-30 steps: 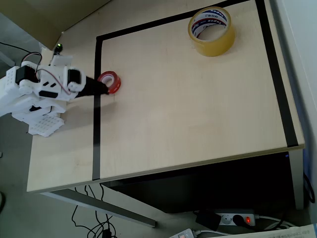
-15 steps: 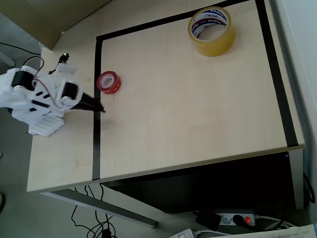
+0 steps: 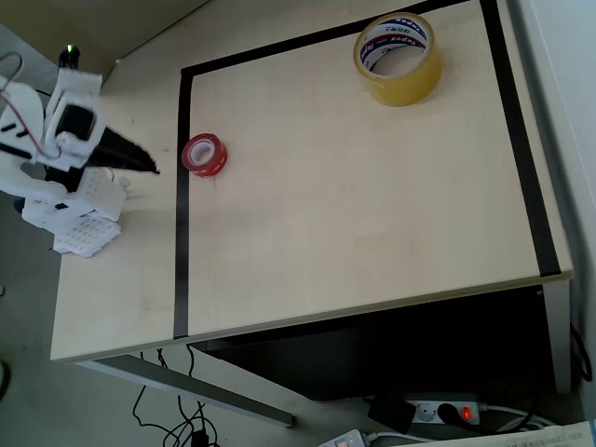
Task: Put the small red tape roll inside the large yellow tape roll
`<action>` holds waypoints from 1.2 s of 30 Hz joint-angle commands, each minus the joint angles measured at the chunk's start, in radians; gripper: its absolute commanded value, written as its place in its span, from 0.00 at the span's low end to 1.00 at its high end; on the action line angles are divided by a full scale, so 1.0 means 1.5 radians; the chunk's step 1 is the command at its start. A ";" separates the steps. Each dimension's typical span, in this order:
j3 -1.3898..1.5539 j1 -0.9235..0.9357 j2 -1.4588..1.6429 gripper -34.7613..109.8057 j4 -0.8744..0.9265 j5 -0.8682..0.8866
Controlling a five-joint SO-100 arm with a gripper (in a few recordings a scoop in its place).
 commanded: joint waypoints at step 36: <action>-0.529 -0.254 -0.595 0.26 0.358 -0.367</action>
